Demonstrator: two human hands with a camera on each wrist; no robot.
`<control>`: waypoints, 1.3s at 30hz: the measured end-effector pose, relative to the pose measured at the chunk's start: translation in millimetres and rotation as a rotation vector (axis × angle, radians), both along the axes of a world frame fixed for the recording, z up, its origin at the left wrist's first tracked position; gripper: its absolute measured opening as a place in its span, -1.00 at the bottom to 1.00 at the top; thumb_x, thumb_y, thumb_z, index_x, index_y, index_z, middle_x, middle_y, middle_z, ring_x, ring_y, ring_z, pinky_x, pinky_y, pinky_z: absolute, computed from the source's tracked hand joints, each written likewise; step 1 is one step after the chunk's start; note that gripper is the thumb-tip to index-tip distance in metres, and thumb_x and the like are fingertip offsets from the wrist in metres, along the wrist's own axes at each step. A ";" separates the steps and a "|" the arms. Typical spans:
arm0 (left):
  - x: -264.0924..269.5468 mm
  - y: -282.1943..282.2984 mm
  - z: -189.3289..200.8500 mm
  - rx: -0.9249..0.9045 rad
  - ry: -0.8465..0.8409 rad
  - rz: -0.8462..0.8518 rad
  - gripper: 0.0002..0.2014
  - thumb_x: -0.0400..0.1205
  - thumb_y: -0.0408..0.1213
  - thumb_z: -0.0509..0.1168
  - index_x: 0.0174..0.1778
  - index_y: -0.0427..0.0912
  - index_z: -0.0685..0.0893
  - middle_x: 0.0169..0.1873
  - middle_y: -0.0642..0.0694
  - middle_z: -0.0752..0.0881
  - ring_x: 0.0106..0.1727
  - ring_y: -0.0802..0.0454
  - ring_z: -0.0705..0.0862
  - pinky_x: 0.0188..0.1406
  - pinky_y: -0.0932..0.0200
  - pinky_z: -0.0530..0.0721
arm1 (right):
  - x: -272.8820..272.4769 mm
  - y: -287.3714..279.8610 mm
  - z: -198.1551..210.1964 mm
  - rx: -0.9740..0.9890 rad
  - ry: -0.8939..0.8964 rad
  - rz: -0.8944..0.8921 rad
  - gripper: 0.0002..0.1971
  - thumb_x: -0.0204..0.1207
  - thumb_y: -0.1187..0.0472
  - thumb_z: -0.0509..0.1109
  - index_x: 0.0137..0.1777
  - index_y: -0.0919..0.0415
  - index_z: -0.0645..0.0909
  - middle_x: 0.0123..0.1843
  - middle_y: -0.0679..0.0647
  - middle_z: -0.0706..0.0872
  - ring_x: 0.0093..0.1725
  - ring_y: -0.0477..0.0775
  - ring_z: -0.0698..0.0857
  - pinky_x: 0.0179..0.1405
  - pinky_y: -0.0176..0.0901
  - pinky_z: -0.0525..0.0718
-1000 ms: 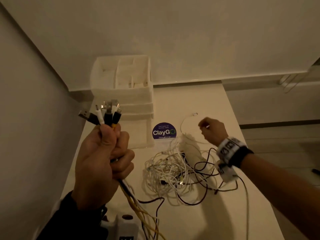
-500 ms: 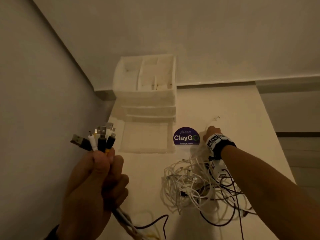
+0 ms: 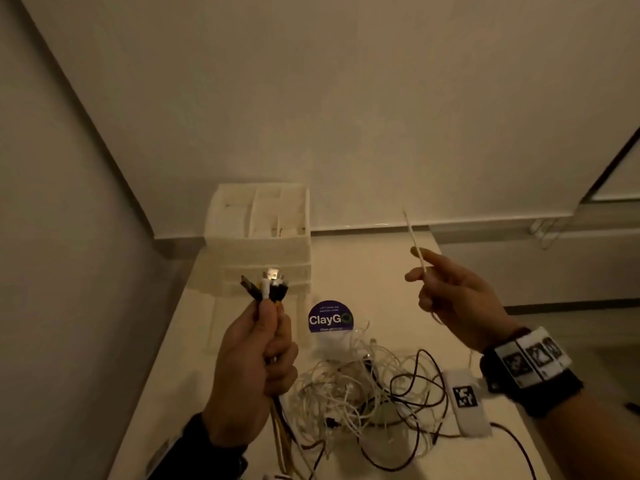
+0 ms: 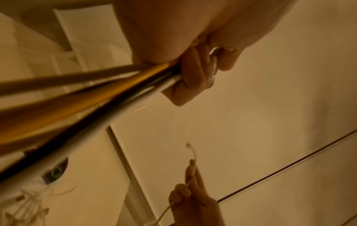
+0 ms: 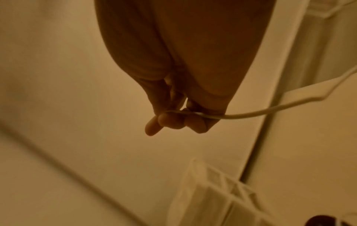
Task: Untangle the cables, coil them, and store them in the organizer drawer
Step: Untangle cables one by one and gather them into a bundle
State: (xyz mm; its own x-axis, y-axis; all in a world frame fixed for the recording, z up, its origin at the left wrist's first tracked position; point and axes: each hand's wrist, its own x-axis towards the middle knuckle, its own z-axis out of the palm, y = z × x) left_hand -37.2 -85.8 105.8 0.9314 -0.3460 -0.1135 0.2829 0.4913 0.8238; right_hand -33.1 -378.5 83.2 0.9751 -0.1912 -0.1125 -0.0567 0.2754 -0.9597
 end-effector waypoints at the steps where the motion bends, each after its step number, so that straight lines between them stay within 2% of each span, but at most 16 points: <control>1: -1.8 -4.3 1.4 -0.005 -0.008 -0.014 -0.62 0.45 0.05 0.34 -0.28 -0.18 0.38 -0.51 -0.03 0.20 -0.66 0.18 0.10 -0.68 0.39 0.05 | -19.9 15.7 13.5 -0.042 -0.036 0.040 -0.56 0.51 0.34 0.27 0.40 0.16 0.56 -0.03 0.21 0.74 -0.36 0.08 0.51 -0.33 -0.12 0.50; 4: -10.0 -15.3 7.0 -0.022 -0.064 -0.048 -0.60 0.50 0.06 0.37 -0.23 -0.16 0.37 -0.49 -0.03 0.19 -0.63 0.17 0.08 -0.68 0.37 0.05 | -77.2 69.3 39.0 -0.286 -0.113 0.091 -0.57 0.50 0.37 0.30 0.35 0.07 0.61 -0.09 0.21 0.80 -0.36 0.07 0.54 -0.33 -0.20 0.62; 7: -18.8 -21.3 9.4 -0.048 -0.115 -0.090 -0.56 0.43 0.07 0.43 -0.19 -0.16 0.38 -0.47 -0.06 0.18 -0.61 0.14 0.09 -0.68 0.33 0.08 | -115.8 116.6 37.9 -0.457 -0.119 0.121 -0.45 0.55 0.49 0.32 0.20 -0.27 0.71 -0.12 0.07 0.82 -0.36 -0.08 0.61 -0.32 -0.26 0.64; 9: -26.3 -21.2 10.2 -0.026 -0.148 -0.125 -0.49 0.42 0.12 0.49 -0.20 -0.18 0.38 -0.48 -0.07 0.20 -0.59 0.11 0.10 -0.68 0.31 0.12 | -131.3 140.5 28.7 -0.556 -0.100 0.127 -0.32 0.56 0.50 0.33 0.13 -0.50 0.65 -0.13 -0.12 0.82 -0.30 -0.21 0.68 -0.27 -0.35 0.62; 11: -34.3 -18.9 9.4 0.037 -0.194 -0.132 -0.52 0.47 0.15 0.45 -0.25 -0.16 0.41 -0.51 -0.09 0.21 -0.58 0.06 0.09 -0.66 0.26 0.14 | -139.6 155.4 19.3 -0.633 -0.105 0.104 -0.23 0.56 0.51 0.32 0.09 -0.64 0.58 -0.13 -0.25 0.80 -0.19 -0.25 0.72 -0.20 -0.43 0.58; 14: -47.2 -13.7 9.6 0.164 -0.256 -0.088 -0.65 0.61 0.05 0.28 -0.25 -0.13 0.40 -0.54 -0.07 0.25 -0.58 0.06 0.14 -0.65 0.25 0.19 | -149.0 167.0 13.5 -0.687 -0.135 0.050 -0.20 0.55 0.50 0.35 0.07 -0.72 0.52 -0.16 -0.29 0.79 -0.21 -0.28 0.71 -0.22 -0.47 0.55; 19: -59.6 -3.8 9.4 0.243 -0.255 -0.045 -0.65 0.72 -0.01 0.04 -0.21 -0.23 0.35 -0.44 -0.11 0.30 -0.54 0.08 0.18 -0.66 0.28 0.21 | -160.7 178.1 10.4 -0.842 -0.198 0.044 -0.25 0.53 0.40 0.41 0.22 -0.67 0.46 -0.14 -0.39 0.78 -0.21 -0.33 0.73 -0.19 -0.55 0.59; 22: -62.2 3.2 8.2 0.210 -0.261 -0.042 -0.63 0.69 0.02 -0.01 -0.23 -0.22 0.37 -0.50 -0.08 0.34 -0.54 0.04 0.22 -0.61 0.23 0.27 | -165.5 183.6 6.5 -0.860 -0.192 0.064 -0.46 0.57 0.24 0.39 0.22 -0.56 0.50 -0.24 -0.38 0.78 -0.27 -0.33 0.74 -0.18 -0.54 0.60; 24: -61.2 10.2 9.3 0.167 -0.271 -0.008 -0.63 0.66 0.04 0.00 -0.22 -0.22 0.38 -0.54 -0.03 0.34 -0.52 0.00 0.33 -0.52 0.13 0.43 | -168.7 184.2 0.8 -0.888 -0.213 0.091 -0.65 0.60 0.12 0.33 0.19 -0.45 0.51 -0.27 -0.34 0.77 -0.29 -0.30 0.73 -0.21 -0.55 0.57; 26: -57.7 19.6 14.8 0.116 -0.275 0.031 -0.65 0.64 0.03 0.01 -0.22 -0.21 0.39 -0.55 0.00 0.33 -0.53 -0.01 0.44 -0.42 0.02 0.62 | -170.5 179.6 -10.1 -0.890 -0.242 0.111 -0.83 0.63 0.04 0.28 0.09 -0.28 0.63 -0.28 -0.26 0.75 -0.31 -0.23 0.71 -0.28 -0.53 0.53; 27: -54.9 26.1 20.0 0.068 -0.252 0.038 -0.67 0.63 0.04 0.02 -0.23 -0.18 0.39 -0.56 0.00 0.31 -0.58 0.02 0.42 -0.51 0.06 0.62 | -170.9 175.0 -18.3 -0.906 -0.255 0.129 -0.85 0.65 -0.02 0.25 0.04 -0.20 0.67 -0.29 -0.23 0.72 -0.31 -0.21 0.69 -0.31 -0.51 0.51; 29: -44.2 45.1 32.9 -0.005 -0.238 0.047 -0.67 0.64 0.08 0.02 -0.26 -0.10 0.38 -0.56 0.04 0.28 -0.68 0.14 0.27 -0.71 0.32 0.36 | -173.0 161.6 -39.2 -0.975 -0.231 0.186 -0.69 0.64 -0.19 0.13 -0.05 -0.12 0.67 -0.32 -0.21 0.65 -0.33 -0.16 0.64 -0.35 -0.46 0.47; 31: -31.0 68.5 46.9 -0.010 -0.286 0.087 -0.64 0.72 0.09 -0.06 -0.27 -0.05 0.37 -0.58 0.09 0.27 -0.70 0.22 0.17 -0.70 0.46 0.16 | -176.9 143.0 -62.0 -0.977 -0.128 0.248 -0.51 0.58 -0.38 -0.01 -0.18 -0.11 0.62 -0.40 -0.18 0.60 -0.38 -0.14 0.59 -0.36 -0.40 0.46; 33: -23.4 85.8 57.1 0.000 -0.336 0.115 -0.63 0.75 0.07 -0.09 -0.25 -0.04 0.40 -0.60 0.11 0.28 -0.71 0.23 0.15 -0.69 0.48 0.11 | -182.5 127.1 -79.2 -0.925 -0.040 0.258 -0.44 0.51 -0.47 -0.04 -0.30 -0.09 0.57 -0.46 -0.13 0.56 -0.42 -0.15 0.55 -0.37 -0.39 0.43; 36: -31.7 85.1 52.9 0.105 -0.366 0.049 -0.66 0.63 0.14 0.16 -0.26 -0.06 0.44 -0.60 0.10 0.29 -0.72 0.23 0.17 -0.71 0.47 0.13 | -178.9 121.0 -84.3 -0.856 0.035 0.196 -0.45 0.57 -0.36 0.05 -0.37 0.06 0.51 -0.49 -0.12 0.51 -0.45 -0.19 0.47 -0.37 -0.35 0.39; 39: -54.8 58.8 32.3 0.514 -0.569 -0.074 -0.75 0.50 0.05 0.46 -0.28 0.01 0.60 -0.61 0.09 0.47 -0.65 0.13 0.32 -0.71 0.30 0.34 | -164.7 129.1 -73.0 -0.801 0.031 0.081 -0.51 0.64 -0.19 0.12 -0.44 0.09 0.44 -0.51 -0.08 0.46 -0.47 -0.20 0.42 -0.35 -0.24 0.40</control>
State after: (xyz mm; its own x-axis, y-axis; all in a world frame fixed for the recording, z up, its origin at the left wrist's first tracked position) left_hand -92.0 -27.0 138.1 0.8707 -0.4432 0.2131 -0.2359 0.0037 0.9718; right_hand -197.7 -249.4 10.2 0.9881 -0.1537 0.0018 -0.0765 -0.5019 -0.8615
